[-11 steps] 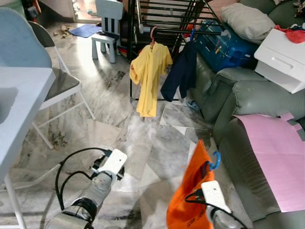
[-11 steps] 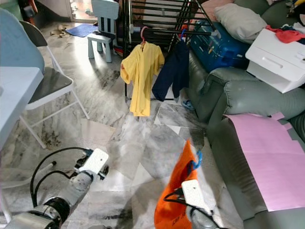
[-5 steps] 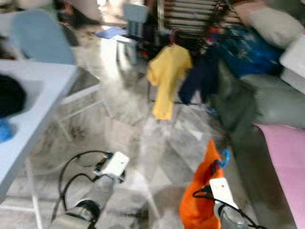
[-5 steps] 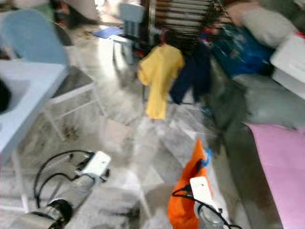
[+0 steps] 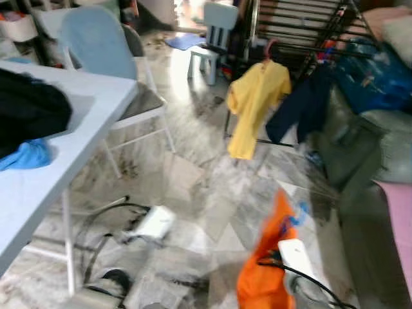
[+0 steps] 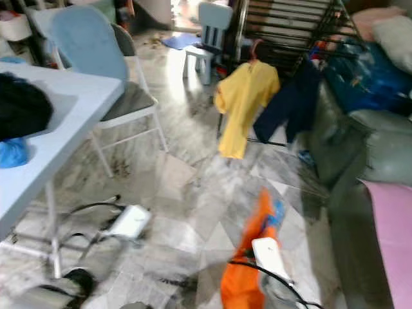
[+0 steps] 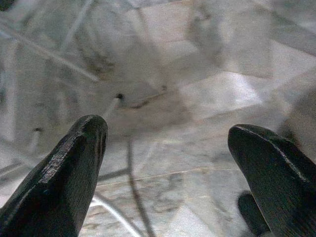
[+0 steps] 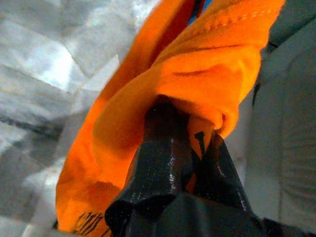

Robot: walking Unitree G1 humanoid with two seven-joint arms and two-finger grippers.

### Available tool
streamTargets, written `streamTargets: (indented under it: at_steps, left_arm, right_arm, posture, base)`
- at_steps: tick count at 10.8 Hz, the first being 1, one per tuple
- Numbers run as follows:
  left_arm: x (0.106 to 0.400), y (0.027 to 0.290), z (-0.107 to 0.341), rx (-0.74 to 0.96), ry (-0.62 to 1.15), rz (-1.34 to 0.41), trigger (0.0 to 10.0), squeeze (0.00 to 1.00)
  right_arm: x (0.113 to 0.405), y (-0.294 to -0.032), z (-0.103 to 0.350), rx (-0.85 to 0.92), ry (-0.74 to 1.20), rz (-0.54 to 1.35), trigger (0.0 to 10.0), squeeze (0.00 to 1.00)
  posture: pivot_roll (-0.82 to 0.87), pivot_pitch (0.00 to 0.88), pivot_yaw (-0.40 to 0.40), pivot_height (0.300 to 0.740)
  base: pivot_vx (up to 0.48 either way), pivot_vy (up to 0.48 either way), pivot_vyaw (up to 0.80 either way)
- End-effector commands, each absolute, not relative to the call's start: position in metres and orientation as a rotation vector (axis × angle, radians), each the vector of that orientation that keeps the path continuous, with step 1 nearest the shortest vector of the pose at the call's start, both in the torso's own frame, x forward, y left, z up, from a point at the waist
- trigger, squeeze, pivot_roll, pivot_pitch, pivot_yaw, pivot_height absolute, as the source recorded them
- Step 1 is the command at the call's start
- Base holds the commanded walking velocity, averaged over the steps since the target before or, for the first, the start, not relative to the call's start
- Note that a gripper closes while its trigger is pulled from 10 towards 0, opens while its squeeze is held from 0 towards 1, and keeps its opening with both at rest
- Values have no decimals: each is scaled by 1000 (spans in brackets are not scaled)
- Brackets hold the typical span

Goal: Hang hanger

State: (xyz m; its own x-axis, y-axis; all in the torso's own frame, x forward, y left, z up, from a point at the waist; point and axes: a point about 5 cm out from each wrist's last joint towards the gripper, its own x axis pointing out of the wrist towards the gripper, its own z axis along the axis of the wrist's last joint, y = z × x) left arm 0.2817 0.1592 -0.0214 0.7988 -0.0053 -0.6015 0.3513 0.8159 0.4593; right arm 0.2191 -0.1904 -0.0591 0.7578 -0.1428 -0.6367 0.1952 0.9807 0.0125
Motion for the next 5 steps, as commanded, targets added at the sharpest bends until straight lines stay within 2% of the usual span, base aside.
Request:
streamTargets:
  at_steps: [1, 5]
  left_arm:
    - [284, 146, -20, 595, 604, -244, 10000, 0]
    - [282, 139, -21, 544, 598, -294, 10000, 0]
  right_arm:
    - [220, -201, -57, 65, 673, -208, 10000, 0]
    - [217, -209, -57, 52, 684, -239, 10000, 0]
  posture:
    - [82, 0, -75, 740]
    - [87, 0, -90, 740]
  base:
    - [0, -262, 0]
    - [0, 0, 0]
